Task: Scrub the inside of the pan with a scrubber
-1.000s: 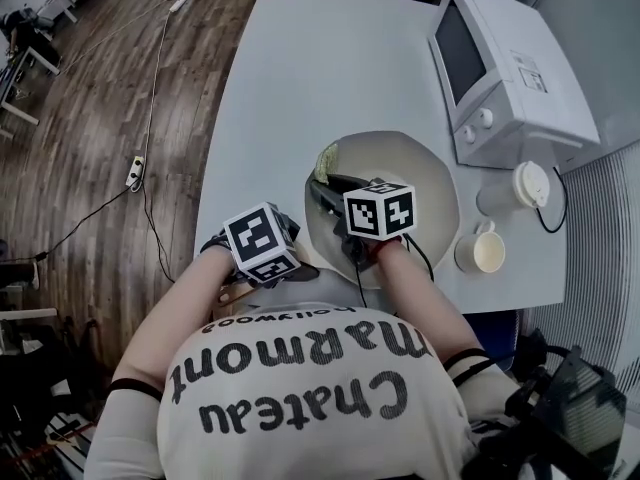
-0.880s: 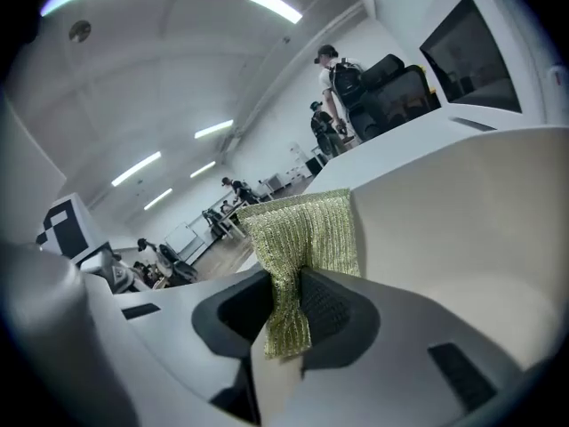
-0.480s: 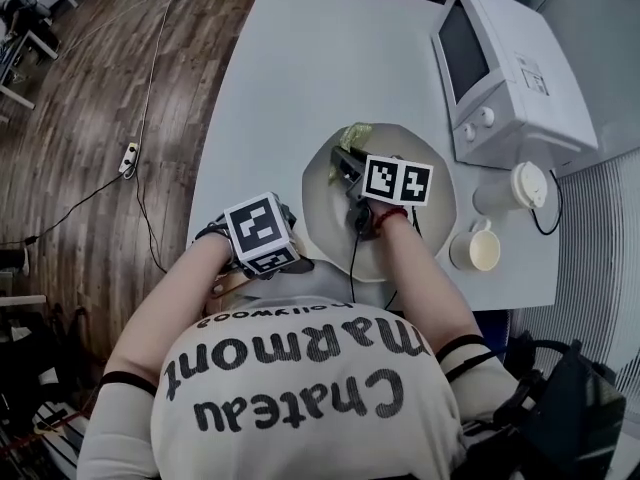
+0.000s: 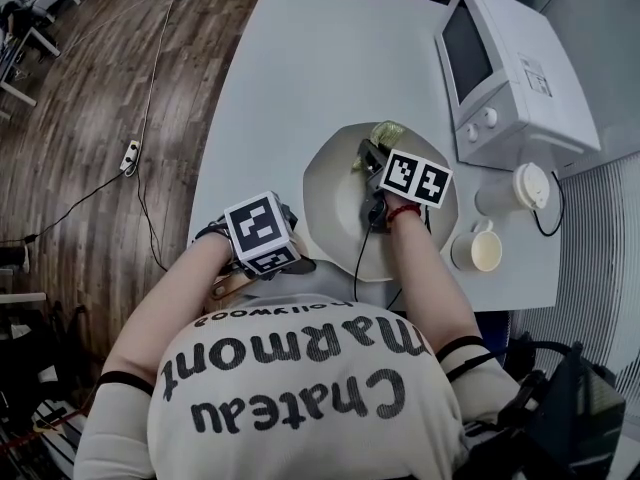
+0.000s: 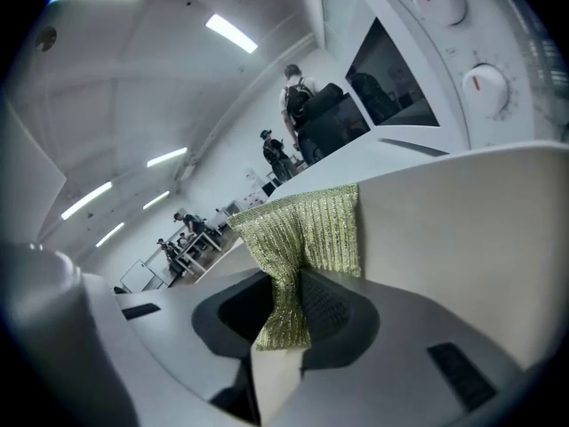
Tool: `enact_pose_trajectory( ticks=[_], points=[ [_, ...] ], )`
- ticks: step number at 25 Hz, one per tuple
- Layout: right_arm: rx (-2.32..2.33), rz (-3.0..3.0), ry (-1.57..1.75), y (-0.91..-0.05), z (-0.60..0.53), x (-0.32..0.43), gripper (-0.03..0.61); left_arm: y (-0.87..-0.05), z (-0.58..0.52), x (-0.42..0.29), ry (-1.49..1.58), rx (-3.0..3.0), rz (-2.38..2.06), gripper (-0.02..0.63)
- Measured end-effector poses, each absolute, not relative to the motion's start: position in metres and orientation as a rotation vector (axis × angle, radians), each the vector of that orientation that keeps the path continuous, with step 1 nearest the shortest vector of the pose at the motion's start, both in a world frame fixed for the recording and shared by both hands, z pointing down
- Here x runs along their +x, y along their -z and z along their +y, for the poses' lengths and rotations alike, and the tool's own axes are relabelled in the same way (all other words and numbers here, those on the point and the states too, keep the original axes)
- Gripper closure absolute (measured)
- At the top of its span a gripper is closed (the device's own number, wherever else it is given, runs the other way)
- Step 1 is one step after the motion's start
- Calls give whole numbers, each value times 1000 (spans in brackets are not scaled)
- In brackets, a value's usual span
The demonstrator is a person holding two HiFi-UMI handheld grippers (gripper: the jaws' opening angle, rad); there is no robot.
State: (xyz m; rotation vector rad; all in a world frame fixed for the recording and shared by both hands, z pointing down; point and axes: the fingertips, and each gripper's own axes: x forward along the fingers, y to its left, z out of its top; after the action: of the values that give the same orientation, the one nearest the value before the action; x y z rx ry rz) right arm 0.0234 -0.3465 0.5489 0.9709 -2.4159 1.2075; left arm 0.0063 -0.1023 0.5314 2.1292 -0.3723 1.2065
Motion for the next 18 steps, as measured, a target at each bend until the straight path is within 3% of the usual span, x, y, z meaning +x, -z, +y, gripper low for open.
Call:
enact_pose_trajectory(
  ticks=[18],
  points=[
    [1474, -2297, -1396, -552, -356, 112, 495, -530, -104, 9, -1140, 2126, -408, 308]
  ],
)
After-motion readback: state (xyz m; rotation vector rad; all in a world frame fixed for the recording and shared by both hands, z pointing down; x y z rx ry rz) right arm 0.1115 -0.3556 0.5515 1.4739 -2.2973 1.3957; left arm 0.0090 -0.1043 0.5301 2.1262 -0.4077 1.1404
